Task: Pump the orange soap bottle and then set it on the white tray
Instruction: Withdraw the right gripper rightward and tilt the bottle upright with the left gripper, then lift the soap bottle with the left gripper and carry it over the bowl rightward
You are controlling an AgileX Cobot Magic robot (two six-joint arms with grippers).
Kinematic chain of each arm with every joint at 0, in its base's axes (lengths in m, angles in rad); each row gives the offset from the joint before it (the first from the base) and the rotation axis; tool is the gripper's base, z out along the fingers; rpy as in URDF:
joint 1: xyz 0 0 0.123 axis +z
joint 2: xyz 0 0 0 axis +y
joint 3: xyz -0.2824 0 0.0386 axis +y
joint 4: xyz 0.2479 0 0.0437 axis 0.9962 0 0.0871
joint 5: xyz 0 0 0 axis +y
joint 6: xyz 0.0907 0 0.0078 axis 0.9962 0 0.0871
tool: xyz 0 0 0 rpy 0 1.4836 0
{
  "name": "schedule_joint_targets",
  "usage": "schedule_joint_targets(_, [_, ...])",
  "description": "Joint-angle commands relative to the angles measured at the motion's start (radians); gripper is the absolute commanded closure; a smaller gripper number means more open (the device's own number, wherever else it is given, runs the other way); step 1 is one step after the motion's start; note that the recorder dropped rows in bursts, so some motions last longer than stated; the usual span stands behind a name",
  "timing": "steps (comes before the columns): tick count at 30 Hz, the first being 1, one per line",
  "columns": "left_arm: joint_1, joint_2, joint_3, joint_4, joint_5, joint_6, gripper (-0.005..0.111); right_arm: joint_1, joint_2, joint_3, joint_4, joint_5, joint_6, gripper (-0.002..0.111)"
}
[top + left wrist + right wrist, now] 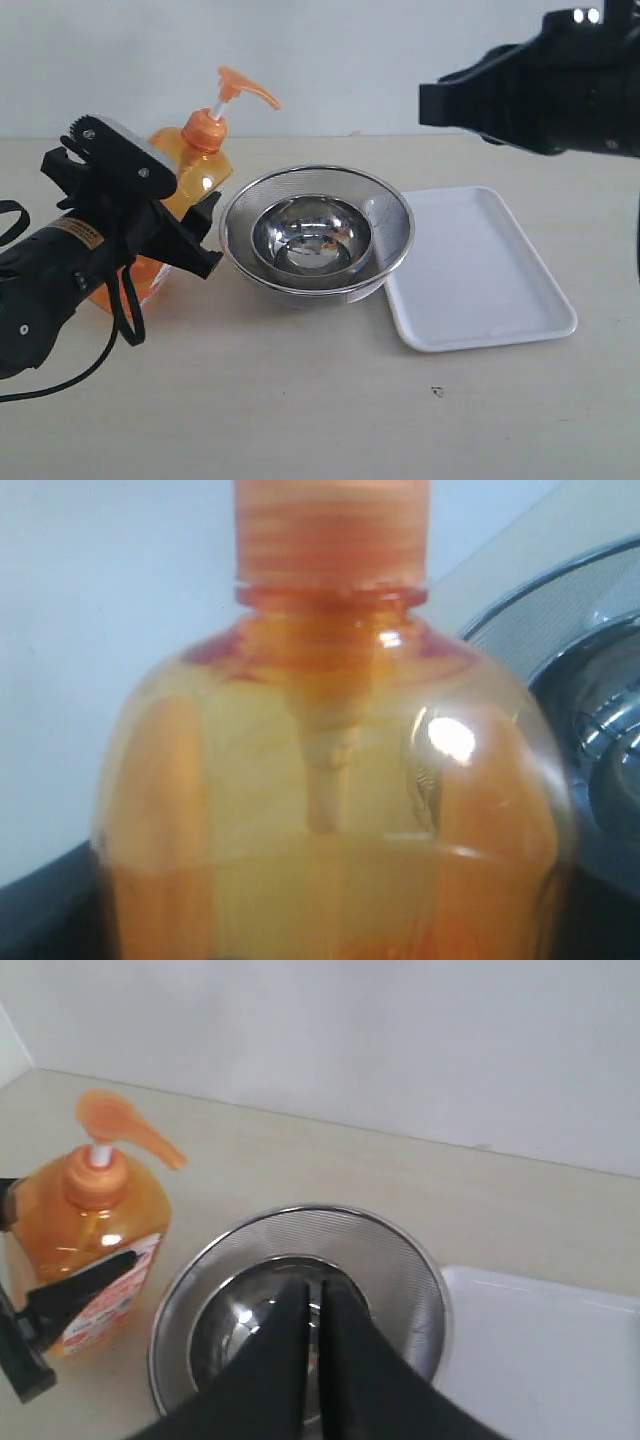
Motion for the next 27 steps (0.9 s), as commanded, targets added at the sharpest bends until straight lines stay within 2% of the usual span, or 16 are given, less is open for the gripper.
schedule_joint_targets(1, [-0.004,-0.039,0.015,0.015,-0.092,-0.109,0.102,-0.009,-0.081,0.155,0.013,-0.167,0.03,0.108])
schedule_joint_targets(6, [-0.004,-0.056,0.026,0.004,-0.099,-0.213,0.102,-0.009,-0.121,0.312,0.013,-0.308,0.09,0.108])
schedule_joint_targets(14, [-0.004,-0.058,0.093,-0.028,-0.209,-0.379,0.102,-0.009,-0.121,0.481,0.013,-0.472,0.119,0.108])
schedule_joint_targets(24, [-0.004,-0.058,0.193,-0.055,-0.336,-0.575,0.102,-0.009,-0.121,0.513,0.0,-0.479,0.096,0.108])
schedule_joint_targets(27, [-0.002,-0.068,0.22,-0.052,-0.336,-0.58,0.102,-0.009,-0.121,0.513,0.0,-0.479,0.096,0.108])
